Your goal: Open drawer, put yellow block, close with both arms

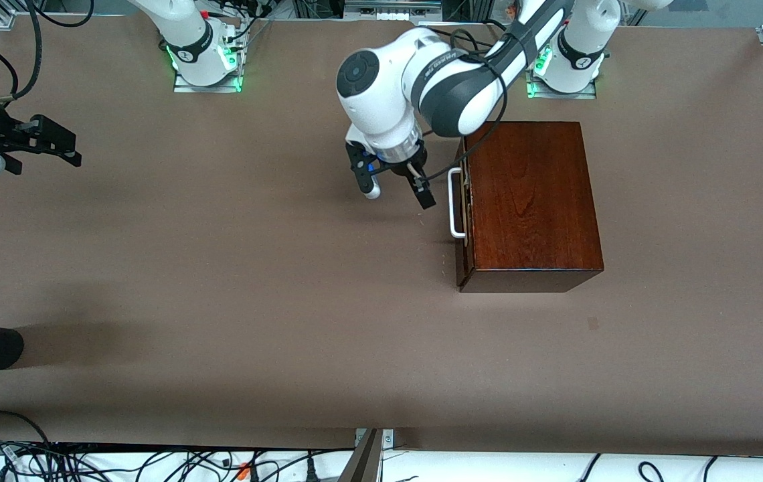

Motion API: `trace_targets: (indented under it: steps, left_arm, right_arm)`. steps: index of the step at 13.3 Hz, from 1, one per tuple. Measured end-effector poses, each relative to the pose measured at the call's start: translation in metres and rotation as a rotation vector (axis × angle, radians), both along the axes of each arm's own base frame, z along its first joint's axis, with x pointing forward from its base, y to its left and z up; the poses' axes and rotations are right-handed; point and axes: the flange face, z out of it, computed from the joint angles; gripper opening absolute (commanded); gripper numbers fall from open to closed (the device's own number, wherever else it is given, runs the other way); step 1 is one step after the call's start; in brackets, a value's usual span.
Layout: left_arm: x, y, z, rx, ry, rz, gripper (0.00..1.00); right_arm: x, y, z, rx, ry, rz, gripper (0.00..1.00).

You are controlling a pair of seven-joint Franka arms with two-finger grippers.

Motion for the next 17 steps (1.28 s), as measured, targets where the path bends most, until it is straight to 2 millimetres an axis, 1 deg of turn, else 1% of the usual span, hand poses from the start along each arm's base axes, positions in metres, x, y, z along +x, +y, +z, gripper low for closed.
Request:
trace_targets:
  steps: [1, 3, 5, 6, 7, 9, 11, 13, 15, 17]
  left_arm:
    - [0.003, 0.003, 0.021, -0.027, -0.015, 0.068, 1.0]
    - [0.006, 0.021, 0.069, -0.045, -0.058, 0.18, 1.0]
    - [0.008, 0.048, 0.12, -0.059, -0.119, 0.304, 1.0]
    - [0.013, 0.067, 0.142, -0.074, -0.137, 0.361, 1.0]
    - [0.022, 0.09, 0.161, -0.101, -0.143, 0.418, 1.0]
    - [0.043, 0.143, 0.192, -0.16, -0.14, 0.528, 1.0]
    - [0.058, 0.19, 0.211, -0.184, -0.135, 0.618, 1.0]
    - [0.065, 0.231, 0.223, -0.17, -0.128, 0.705, 1.0]
    - [0.075, 0.274, 0.23, -0.196, -0.099, 0.808, 1.0]
    - [0.087, 0.325, 0.232, -0.222, -0.077, 0.917, 1.0]
  right_arm:
    - [0.0, 0.0, 0.0, 0.0, 0.0, 0.0, 1.0]
    - [0.0, 0.0, 0.0, 0.0, 0.0, 0.0, 1.0]
    - [0.0, 0.0, 0.0, 0.0, 0.0, 0.0, 1.0]
    - [0.0, 0.0, 0.0, 0.0, 0.001, -0.001, 1.0]
    - [0.0, -0.001, 0.0, 0.0, 0.001, -0.001, 1.0]
    - [0.0, -0.001, 0.0, 0.0, 0.001, -0.002, 1.0]
    - [0.0, -0.001, 0.0, 0.0, 0.001, -0.002, 1.0]
    - [0.0, -0.001, 0.0, 0.0, 0.002, -0.002, 1.0]
    - [0.0, -0.001, 0.0, 0.0, 0.002, -0.002, 1.0]
    - [0.0, -0.001, 0.0, 0.0, 0.002, -0.002, 1.0]
